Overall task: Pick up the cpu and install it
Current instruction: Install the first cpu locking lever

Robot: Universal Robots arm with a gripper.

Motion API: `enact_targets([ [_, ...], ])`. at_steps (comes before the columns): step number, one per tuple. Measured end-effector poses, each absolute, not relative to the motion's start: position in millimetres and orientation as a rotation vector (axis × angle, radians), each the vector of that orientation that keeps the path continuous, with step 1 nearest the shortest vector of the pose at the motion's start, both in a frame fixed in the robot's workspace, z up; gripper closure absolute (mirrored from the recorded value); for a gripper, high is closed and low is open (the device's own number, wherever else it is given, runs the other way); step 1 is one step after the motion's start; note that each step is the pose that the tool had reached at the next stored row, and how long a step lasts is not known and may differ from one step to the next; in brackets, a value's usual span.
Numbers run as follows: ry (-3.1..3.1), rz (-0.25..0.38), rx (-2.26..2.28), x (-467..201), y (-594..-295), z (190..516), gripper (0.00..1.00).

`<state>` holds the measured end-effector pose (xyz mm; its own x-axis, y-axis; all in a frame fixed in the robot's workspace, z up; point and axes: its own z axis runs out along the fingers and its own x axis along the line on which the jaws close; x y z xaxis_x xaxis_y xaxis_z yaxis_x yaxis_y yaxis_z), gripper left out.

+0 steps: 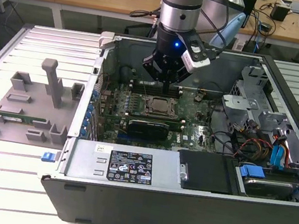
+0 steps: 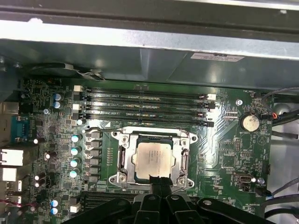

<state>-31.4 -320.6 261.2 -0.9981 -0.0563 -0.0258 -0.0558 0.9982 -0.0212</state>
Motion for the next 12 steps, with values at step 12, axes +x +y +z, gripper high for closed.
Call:
enact_targets([
  [12, 3.114, -0.032, -0.087, -49.5, -320.6, 261.2, 0.89],
])
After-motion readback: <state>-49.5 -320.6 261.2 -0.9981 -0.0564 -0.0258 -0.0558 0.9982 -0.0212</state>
